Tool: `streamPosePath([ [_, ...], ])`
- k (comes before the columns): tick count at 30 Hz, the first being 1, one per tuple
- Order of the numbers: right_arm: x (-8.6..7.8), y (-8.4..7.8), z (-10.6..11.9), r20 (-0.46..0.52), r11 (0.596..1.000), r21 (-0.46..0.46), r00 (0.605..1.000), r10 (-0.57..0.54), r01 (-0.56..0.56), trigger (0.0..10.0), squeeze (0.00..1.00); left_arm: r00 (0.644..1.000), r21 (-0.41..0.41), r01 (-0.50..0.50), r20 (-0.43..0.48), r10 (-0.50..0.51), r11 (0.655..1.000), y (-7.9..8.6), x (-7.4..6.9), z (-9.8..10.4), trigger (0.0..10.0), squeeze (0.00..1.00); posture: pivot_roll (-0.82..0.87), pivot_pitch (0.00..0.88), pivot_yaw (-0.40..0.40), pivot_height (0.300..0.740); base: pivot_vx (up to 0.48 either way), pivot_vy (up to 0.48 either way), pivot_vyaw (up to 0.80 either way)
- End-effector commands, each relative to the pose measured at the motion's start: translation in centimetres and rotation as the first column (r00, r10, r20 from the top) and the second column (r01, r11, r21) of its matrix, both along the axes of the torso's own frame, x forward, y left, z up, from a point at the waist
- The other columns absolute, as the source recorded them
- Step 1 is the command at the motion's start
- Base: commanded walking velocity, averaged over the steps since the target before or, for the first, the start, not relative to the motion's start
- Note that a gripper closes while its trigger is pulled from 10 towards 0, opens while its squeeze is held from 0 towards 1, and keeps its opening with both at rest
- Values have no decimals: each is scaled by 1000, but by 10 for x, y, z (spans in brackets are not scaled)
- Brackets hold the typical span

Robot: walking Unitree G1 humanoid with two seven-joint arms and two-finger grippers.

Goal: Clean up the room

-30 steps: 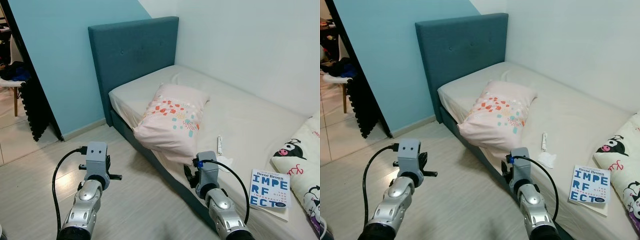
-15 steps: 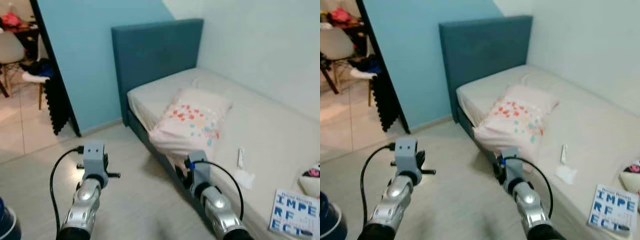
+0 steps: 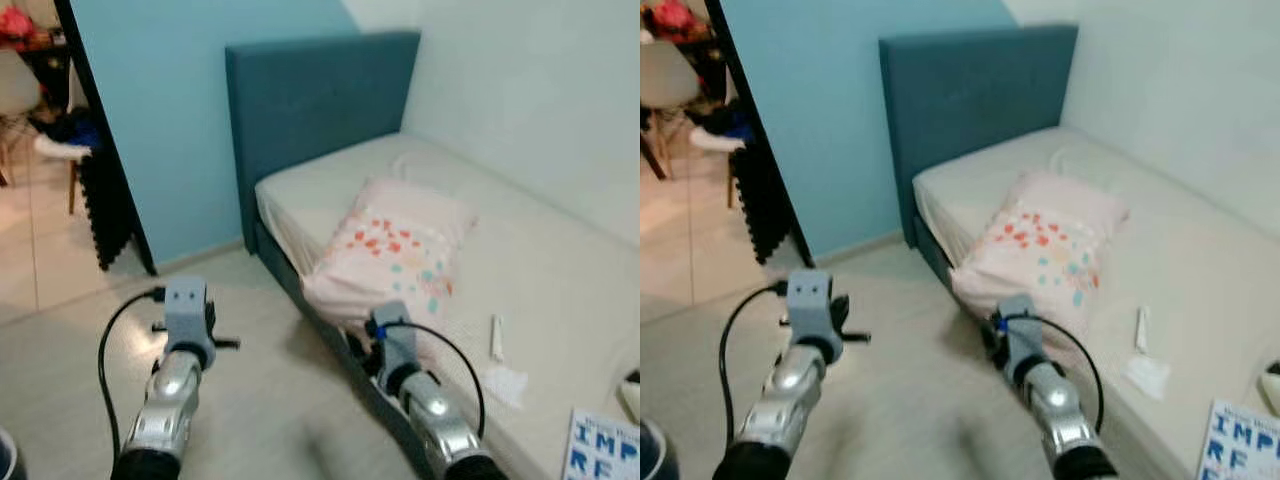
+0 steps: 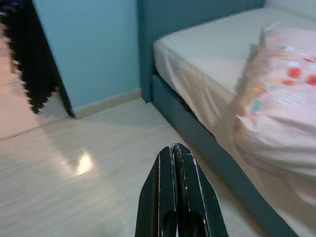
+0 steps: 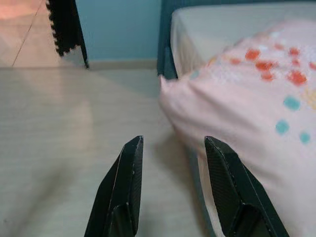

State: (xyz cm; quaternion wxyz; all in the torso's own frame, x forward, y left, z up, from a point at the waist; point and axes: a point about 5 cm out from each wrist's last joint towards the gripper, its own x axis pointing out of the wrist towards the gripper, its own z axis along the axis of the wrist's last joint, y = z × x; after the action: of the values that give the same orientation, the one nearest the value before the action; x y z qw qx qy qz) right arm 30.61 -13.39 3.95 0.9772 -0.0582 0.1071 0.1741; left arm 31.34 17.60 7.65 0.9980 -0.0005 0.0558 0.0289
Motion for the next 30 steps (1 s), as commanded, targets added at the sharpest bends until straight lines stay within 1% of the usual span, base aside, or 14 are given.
streamPosePath([
  [1, 0, 7, -1, -2, 1000, 16, 1000, 15, -15, 10000, 0, 1000, 0, -8, -2, 8, 1000, 4, -1, -1, 10000, 0, 60, 0, -62, 740, 330, 0, 0],
  [13, 1, 5, 0, 4, 1000, 16, 1000, -2, 1, 10000, 0, 1000, 0, -4, 2, 4, 1000, 3, 1, 1, 10000, 0, 62, 0, -60, 740, 333, 0, 0],
  [30, 0, 6, -1, 7, 1000, 19, 1000, 0, -1, 10000, 0, 1000, 8, -5, 4, 5, 1000, 6, 0, 2, 10000, 0, 69, 0, -57, 740, 335, 0, 0],
])
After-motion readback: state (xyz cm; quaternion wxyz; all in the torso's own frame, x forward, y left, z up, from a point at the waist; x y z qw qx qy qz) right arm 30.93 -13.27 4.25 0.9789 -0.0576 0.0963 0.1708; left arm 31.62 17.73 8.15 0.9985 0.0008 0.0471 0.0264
